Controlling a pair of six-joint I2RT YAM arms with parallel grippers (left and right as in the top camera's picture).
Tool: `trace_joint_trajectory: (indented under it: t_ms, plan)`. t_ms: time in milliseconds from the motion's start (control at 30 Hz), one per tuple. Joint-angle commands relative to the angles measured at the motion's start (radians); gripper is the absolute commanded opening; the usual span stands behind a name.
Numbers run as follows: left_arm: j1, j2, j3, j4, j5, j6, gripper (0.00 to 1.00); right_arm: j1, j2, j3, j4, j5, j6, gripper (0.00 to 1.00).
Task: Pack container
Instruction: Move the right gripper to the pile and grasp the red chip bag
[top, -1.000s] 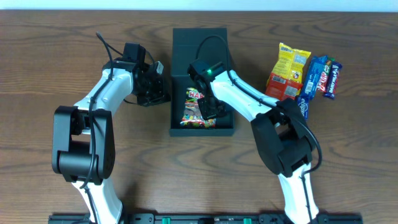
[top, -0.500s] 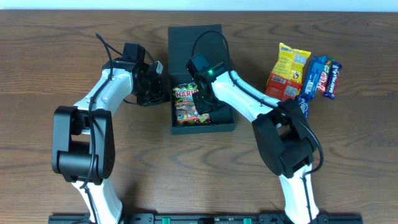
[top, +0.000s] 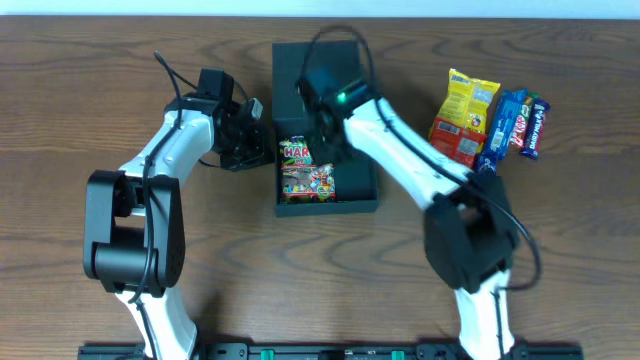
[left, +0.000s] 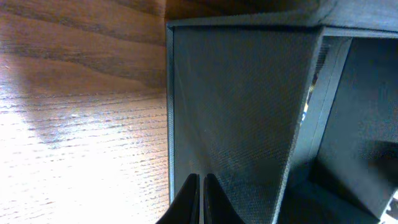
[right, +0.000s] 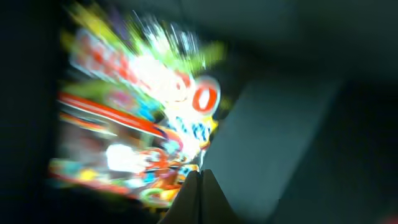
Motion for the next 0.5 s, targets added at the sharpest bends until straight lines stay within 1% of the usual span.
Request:
trace_joint_trajectory:
  t_ms: [0,67,100,200,267,333,400,467]
  plan:
    - [0.000,0.009,0.000,0.000,0.016,0.014,0.06,-0.038,-0.144,0.073,0.005,0.061,-0.070,0.13]
    - [0.000,0.009,0.000,0.000,0.015,0.014,0.06,-0.080,-0.188,0.074,0.008,0.148,-0.071,0.17]
    - [0.000,0.009,0.000,0.000,0.015,0.014,0.06,-0.113,-0.198,0.074,0.003,0.201,-0.071,0.21]
    - [0.000,0.009,0.000,0.002,0.015,0.014,0.06,-0.235,-0.187,0.060,-0.014,0.238,-0.071,0.43]
    - [0.000,0.009,0.000,0.004,0.015,0.014,0.06,-0.298,-0.163,0.040,-0.019,0.228,-0.071,0.52]
    - [0.000,0.009,0.000,0.005,0.015,0.014,0.06,-0.354,-0.131,0.022,-0.038,0.205,-0.071,0.57]
    - [0.000,0.009,0.000,0.004,0.015,0.014,0.06,-0.412,-0.089,0.008,-0.086,0.139,-0.071,0.56]
    - [0.000,0.009,0.000,0.005,0.015,0.014,0.06,-0.453,-0.050,0.004,-0.128,0.098,-0.071,0.60]
